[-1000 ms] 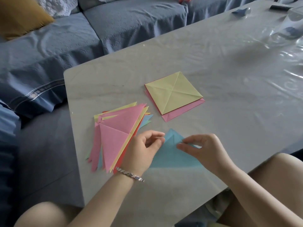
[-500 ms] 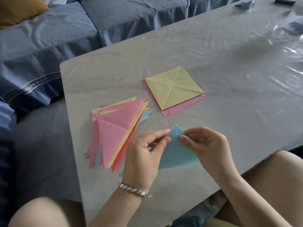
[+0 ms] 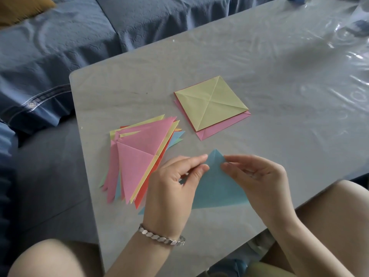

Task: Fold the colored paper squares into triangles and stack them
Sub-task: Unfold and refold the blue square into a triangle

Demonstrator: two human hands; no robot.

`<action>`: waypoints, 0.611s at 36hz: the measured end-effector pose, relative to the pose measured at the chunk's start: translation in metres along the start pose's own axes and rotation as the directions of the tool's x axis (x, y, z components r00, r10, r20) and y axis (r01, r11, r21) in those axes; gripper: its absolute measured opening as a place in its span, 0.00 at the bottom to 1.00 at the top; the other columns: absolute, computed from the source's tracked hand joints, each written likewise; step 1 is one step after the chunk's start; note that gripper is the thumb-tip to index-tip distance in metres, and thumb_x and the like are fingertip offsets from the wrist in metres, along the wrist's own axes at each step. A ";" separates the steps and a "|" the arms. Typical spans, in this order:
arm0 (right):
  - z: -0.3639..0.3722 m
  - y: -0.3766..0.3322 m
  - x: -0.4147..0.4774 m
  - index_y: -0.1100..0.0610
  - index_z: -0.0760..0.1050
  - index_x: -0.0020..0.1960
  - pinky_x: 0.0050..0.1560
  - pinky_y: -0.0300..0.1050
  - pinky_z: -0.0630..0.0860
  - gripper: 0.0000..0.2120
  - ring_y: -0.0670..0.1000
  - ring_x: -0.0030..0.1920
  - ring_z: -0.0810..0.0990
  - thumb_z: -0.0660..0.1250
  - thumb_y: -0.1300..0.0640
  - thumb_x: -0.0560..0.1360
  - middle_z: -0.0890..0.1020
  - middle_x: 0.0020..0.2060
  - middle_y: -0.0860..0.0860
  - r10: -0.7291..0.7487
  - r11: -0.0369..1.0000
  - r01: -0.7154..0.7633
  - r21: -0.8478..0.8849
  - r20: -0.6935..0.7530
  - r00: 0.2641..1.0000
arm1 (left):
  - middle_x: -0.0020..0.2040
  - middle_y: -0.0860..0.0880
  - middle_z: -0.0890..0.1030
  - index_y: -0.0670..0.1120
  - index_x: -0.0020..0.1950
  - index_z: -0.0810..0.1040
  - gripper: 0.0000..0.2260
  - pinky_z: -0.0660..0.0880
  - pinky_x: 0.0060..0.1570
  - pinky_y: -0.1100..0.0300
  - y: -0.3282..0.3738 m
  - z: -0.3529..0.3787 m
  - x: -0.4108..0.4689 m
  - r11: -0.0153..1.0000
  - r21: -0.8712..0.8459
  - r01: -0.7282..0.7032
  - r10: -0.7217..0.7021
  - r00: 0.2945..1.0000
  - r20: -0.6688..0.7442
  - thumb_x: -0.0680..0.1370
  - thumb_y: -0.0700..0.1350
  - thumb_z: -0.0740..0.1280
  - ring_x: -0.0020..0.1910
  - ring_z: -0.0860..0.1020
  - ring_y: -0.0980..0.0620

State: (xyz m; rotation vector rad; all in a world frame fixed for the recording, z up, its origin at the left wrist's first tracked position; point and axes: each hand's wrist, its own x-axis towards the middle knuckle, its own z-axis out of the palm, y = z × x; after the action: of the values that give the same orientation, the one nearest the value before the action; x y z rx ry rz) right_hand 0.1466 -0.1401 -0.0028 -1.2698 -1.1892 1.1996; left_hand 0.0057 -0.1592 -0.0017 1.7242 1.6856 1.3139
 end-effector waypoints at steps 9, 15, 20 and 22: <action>0.000 -0.001 -0.003 0.50 0.82 0.37 0.36 0.27 0.72 0.09 0.39 0.33 0.80 0.71 0.64 0.67 0.84 0.32 0.44 0.002 1.000 -0.002 0.016 0.006 1.000 | 0.39 0.62 0.78 0.47 0.49 0.82 0.09 0.71 0.39 0.76 0.002 -0.002 -0.001 0.999 0.028 -0.020 0.021 1.000 -0.011 0.70 0.43 0.69 0.37 0.76 0.64; -0.002 0.000 -0.003 0.50 0.82 0.37 0.35 0.26 0.71 0.10 0.37 0.33 0.79 0.71 0.65 0.67 0.84 0.32 0.42 0.003 1.000 -0.003 0.004 0.015 1.000 | 0.39 0.58 0.80 0.46 0.49 0.83 0.09 0.70 0.38 0.76 0.001 -0.002 -0.002 0.999 0.029 -0.016 0.016 1.000 0.003 0.70 0.43 0.69 0.36 0.76 0.63; -0.003 0.001 -0.003 0.48 0.82 0.35 0.35 0.27 0.71 0.13 0.38 0.32 0.79 0.71 0.66 0.67 0.83 0.31 0.42 0.006 1.000 -0.006 -0.004 0.027 1.000 | 0.40 0.62 0.80 0.48 0.47 0.83 0.08 0.71 0.38 0.76 0.001 -0.002 -0.003 0.999 0.027 0.029 -0.029 0.999 0.017 0.70 0.44 0.69 0.36 0.77 0.62; -0.004 0.002 -0.002 0.46 0.81 0.33 0.35 0.26 0.71 0.15 0.38 0.32 0.79 0.71 0.66 0.67 0.83 0.30 0.42 0.004 1.000 -0.004 -0.014 0.034 0.999 | 0.40 0.62 0.80 0.49 0.46 0.84 0.07 0.71 0.38 0.76 0.002 -0.002 -0.003 0.998 0.016 0.066 -0.067 0.997 0.026 0.70 0.45 0.69 0.36 0.78 0.62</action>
State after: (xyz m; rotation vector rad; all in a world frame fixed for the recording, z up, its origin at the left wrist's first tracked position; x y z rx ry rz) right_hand 0.1502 -0.1424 -0.0045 -1.2674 -1.2220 1.2220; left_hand 0.0055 -0.1634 -0.0003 1.6718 1.7268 1.2461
